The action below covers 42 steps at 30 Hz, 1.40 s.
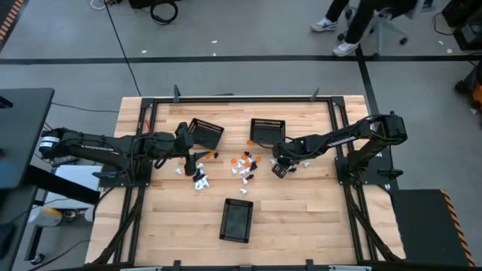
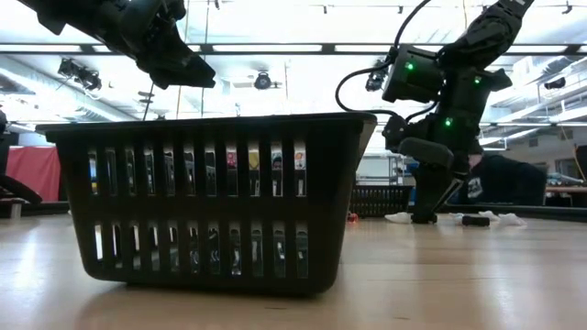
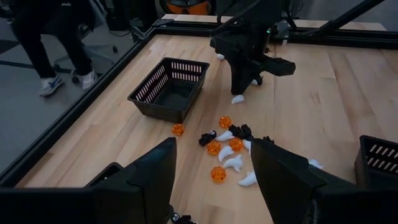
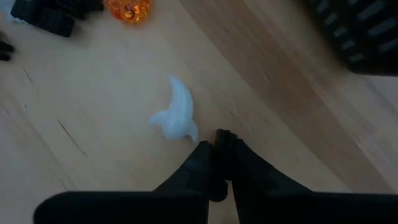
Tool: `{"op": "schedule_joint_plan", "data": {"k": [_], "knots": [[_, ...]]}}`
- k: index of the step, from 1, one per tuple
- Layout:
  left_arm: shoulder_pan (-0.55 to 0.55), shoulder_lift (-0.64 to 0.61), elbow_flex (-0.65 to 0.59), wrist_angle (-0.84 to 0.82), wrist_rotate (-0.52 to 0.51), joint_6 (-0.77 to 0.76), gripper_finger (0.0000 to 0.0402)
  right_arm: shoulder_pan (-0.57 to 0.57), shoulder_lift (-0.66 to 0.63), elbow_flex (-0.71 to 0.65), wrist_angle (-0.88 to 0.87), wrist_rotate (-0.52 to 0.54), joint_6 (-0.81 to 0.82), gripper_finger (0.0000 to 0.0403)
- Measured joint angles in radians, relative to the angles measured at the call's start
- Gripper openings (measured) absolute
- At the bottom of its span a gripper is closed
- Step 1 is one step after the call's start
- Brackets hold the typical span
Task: Sort Halloween decoration
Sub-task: Put the black skeleton toy into the top right black basket
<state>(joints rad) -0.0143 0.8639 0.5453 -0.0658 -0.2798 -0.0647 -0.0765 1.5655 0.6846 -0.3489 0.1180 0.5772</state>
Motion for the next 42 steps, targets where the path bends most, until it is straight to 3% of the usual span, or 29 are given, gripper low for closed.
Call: {"op": "schedule_joint_plan", "data": {"k": [12,25,42], "knots": [[0.0,0.0,0.0,-0.001,0.0,-0.003,0.0217,0.002,0.005,0.098,-0.112,-0.037,-0.061,0.0048],[0.0,0.0,0.0,-0.001,0.0,-0.003,0.0217,-0.025,0.003,0.221,-0.116,-0.048,-0.199,0.0048],[0.0,0.0,0.0,-0.001,0.0,-0.003,0.0217,-0.256,0.006,0.344,-0.143,-0.101,-0.439,0.0048]]}}
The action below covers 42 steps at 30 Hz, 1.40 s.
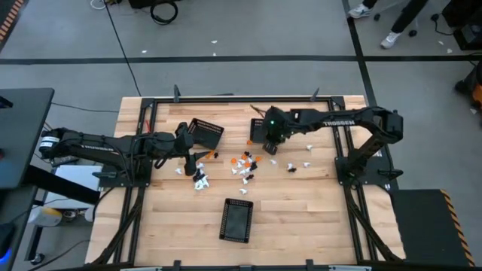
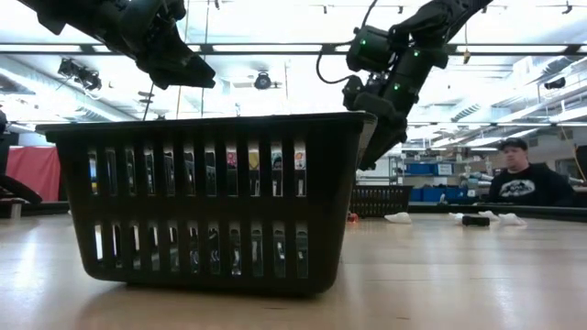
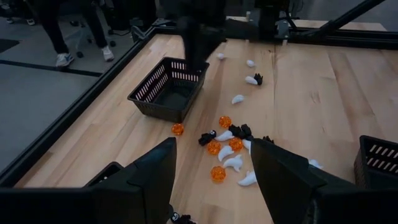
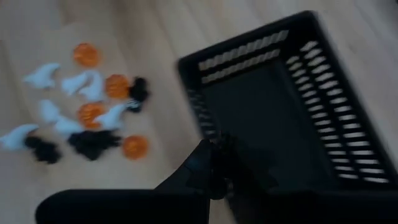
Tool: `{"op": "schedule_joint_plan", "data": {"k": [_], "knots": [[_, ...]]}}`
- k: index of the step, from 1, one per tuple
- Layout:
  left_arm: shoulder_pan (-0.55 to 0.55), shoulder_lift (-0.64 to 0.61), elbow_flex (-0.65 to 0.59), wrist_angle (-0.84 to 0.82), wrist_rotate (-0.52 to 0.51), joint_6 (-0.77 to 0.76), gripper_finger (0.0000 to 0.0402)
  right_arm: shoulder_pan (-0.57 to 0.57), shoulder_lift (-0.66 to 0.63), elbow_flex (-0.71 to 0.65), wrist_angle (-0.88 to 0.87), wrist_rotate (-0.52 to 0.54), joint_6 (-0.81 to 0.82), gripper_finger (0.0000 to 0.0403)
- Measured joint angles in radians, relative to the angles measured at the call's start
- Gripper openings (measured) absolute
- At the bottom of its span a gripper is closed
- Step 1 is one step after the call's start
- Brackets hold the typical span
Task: Sort Halloween decoration
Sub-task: Put the black skeleton toy into the top right black basket
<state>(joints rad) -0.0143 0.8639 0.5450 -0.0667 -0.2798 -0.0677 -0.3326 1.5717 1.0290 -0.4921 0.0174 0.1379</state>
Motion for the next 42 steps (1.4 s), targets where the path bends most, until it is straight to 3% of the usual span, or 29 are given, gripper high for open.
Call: {"op": "schedule_joint_plan", "data": {"k": [7,19,32,42], "knots": [[0.0,0.0,0.0,0.0,0.0,0.004,0.0217,-0.076,0.109,0.008,0.068,-0.045,-0.054,0.0051],[0.0,0.0,0.0,-0.001,0.0,0.004,0.0217,-0.095,0.323,0.189,-0.009,-0.005,-0.089,0.0056],[0.0,0.0,0.0,-0.004,0.0,0.004,0.0217,-0.128,0.341,0.199,-0.033,-0.057,-0.082,0.0109],[0.0,0.0,0.0,-0.004,0.0,0.004,0.0217,-0.135,0.305,0.199,-0.053,-0.061,-0.069,0.0178]]}}
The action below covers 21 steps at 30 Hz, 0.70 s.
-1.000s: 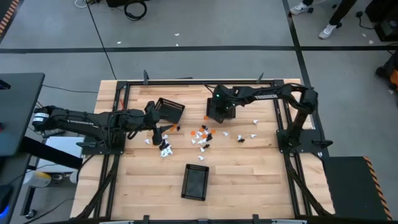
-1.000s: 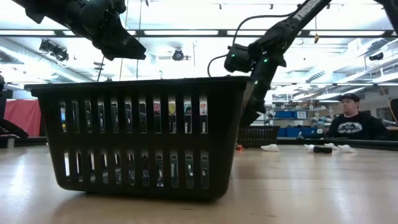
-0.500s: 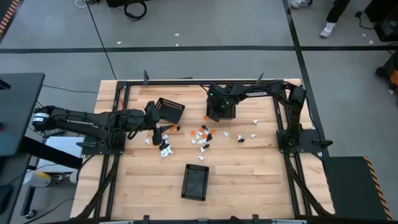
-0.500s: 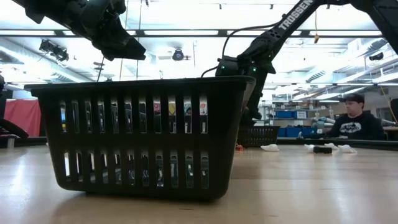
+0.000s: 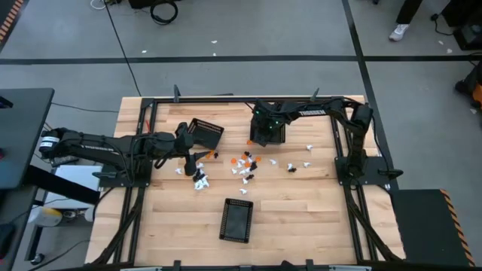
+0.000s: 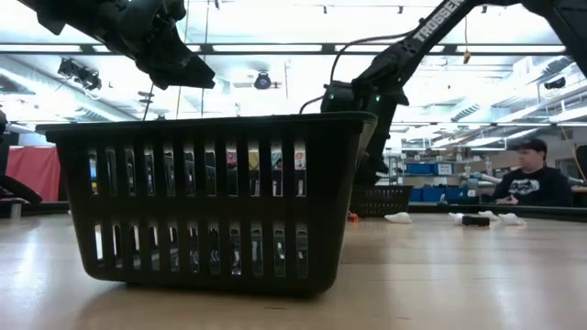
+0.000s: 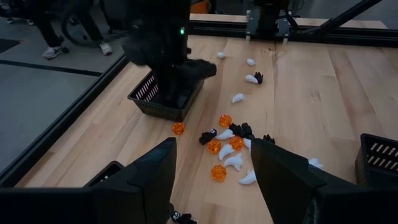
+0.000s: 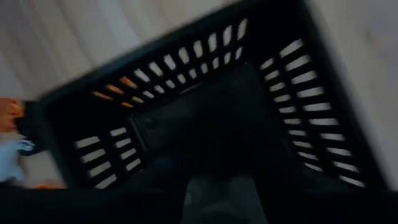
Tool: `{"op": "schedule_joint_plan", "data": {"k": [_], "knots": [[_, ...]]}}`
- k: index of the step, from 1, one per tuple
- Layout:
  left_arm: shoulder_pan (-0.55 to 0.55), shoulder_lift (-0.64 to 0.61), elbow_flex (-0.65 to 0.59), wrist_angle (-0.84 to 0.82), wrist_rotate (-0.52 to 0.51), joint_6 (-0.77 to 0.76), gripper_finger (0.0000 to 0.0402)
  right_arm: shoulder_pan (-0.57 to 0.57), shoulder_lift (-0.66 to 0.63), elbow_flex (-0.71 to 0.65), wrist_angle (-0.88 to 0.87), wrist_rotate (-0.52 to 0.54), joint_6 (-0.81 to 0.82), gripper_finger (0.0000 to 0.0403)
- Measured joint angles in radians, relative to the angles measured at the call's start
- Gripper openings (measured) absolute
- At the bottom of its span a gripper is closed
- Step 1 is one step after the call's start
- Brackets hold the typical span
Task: Sort Halloween decoration
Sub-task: Put the black skeleton toy into the top right black basket
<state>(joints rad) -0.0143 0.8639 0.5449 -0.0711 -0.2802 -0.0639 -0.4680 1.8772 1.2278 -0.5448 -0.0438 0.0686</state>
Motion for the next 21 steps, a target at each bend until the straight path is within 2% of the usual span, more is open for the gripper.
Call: {"op": "schedule_joint_plan", "data": {"k": [5,14,21], "knots": [[0.0,0.0,0.0,0.0,0.0,0.0,0.0217,-0.004,-0.102,0.0,-0.044,0.052,0.004,0.0196],[0.0,0.0,0.0,0.0,0.0,-0.005,0.0217,0.022,-0.322,-0.005,-0.118,0.136,0.011,0.0193],[0.0,0.0,0.0,0.0,0.0,-0.005,0.0217,0.099,-0.536,-0.149,-0.085,0.216,0.071,0.0192]]}}
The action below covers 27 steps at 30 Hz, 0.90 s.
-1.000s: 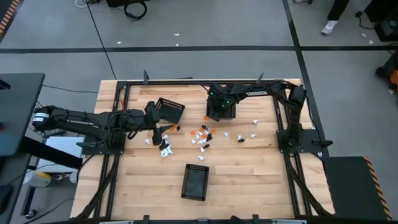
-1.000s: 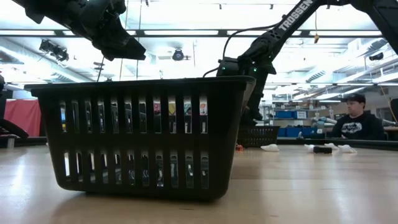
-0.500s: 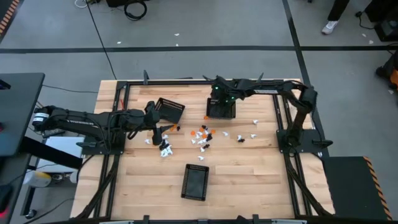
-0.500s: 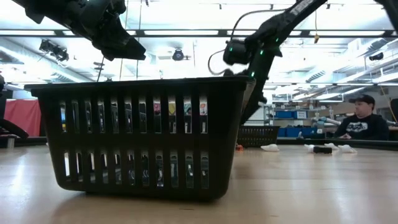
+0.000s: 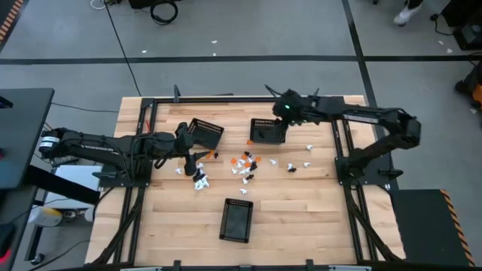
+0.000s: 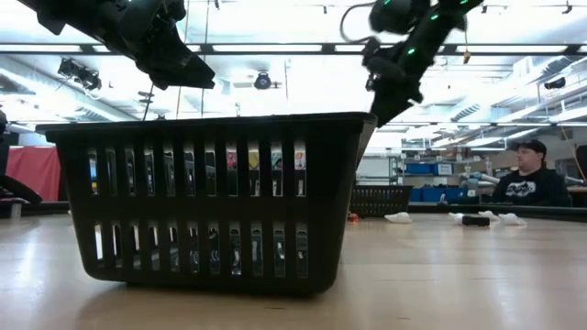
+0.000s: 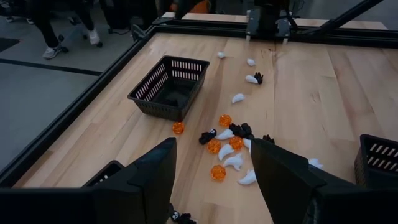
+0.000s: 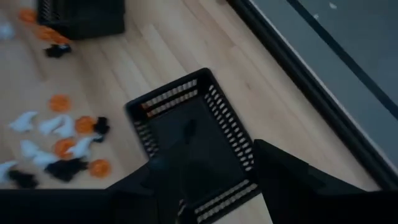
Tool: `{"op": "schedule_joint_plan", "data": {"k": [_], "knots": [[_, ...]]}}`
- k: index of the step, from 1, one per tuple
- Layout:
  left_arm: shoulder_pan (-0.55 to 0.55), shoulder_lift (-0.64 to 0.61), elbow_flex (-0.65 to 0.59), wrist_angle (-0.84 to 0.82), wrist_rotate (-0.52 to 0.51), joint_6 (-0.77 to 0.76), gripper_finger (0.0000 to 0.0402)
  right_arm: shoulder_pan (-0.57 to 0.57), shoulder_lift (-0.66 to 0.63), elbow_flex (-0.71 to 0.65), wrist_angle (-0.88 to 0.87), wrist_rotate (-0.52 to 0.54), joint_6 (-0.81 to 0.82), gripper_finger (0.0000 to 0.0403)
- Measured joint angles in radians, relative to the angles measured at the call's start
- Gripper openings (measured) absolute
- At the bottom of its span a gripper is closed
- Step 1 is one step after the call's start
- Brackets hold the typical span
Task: Sort Halloween decoration
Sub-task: Put the black skeleton toy into the top right black basket
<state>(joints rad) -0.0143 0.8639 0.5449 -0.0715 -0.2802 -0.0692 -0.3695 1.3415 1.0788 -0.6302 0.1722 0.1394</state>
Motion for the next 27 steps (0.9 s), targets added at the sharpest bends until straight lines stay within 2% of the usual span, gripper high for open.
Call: {"op": "schedule_joint_plan", "data": {"k": [8,17,27], "knots": [[0.0,0.0,0.0,0.0,0.0,0.0,0.0217,0.168,-0.153,-0.21,0.024,0.0,0.145,0.0192],[0.0,0.0,0.0,0.001,0.0,0.001,0.0217,0.34,-0.15,-0.316,0.007,0.019,0.307,0.0183],[0.0,0.0,0.0,0.001,0.0,0.006,0.0217,0.425,-0.15,-0.412,0.001,0.021,0.386,0.0181]]}}
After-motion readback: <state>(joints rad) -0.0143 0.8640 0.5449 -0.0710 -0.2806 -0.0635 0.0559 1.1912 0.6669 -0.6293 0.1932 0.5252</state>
